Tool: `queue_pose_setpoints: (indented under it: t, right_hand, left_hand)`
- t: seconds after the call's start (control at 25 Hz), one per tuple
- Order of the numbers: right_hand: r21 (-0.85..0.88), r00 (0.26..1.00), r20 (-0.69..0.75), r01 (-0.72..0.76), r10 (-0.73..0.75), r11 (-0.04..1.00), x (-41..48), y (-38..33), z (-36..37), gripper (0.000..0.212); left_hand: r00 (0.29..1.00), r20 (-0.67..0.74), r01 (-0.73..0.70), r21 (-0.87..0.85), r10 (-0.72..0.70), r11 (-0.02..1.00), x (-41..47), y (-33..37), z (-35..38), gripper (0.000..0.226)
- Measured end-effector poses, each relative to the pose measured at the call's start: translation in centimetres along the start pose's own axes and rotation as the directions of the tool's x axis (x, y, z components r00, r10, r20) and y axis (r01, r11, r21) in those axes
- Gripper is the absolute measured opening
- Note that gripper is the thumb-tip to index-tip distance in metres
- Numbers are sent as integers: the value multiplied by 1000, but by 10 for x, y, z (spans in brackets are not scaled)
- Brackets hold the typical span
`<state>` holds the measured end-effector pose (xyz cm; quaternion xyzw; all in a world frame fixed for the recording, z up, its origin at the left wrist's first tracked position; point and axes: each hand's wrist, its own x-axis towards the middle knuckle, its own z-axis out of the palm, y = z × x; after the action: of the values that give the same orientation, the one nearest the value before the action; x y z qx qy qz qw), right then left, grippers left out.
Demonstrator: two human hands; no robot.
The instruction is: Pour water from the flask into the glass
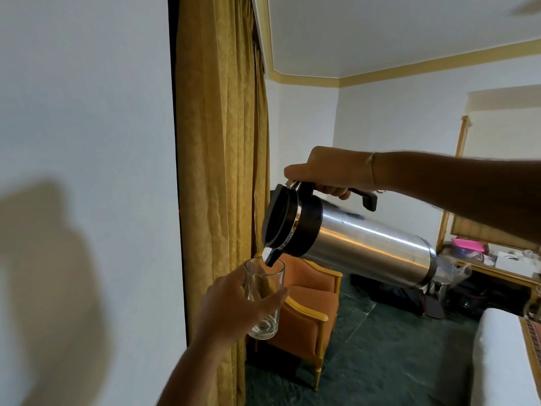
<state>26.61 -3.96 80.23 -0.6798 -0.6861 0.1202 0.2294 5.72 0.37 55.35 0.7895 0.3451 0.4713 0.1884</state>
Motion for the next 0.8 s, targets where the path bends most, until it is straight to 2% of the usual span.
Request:
queue_pose_setpoints:
  t: [0.2,0.36,0.48,0.6,0.8]
  right_hand:
    - [-147,998,-54,21,-29,989,11,-8,9,59]
    - [-279,994,-68,62,-84,958,12,-21,10,62]
    - [-368,987,-93,86,-128,926,12,-28,10,57]
    - [-397,979,-117,106,-165,912,14,-35,8,60]
    - [-418,975,-111,129,-191,899,19,-46,5,66]
  left_hand:
    - [1000,4,-7,7,7,1000,2,0,-1,52]
    - [1000,7,9,-13,-9,1000,2,-2,0,57]
    - [1000,16,12,-29,-11,1000,1,-3,1,53]
    - [1000,24,5,-41,-4,999,1,-3,1,46]
    - [1000,14,5,-58,-4,998,4,-3,0,47]
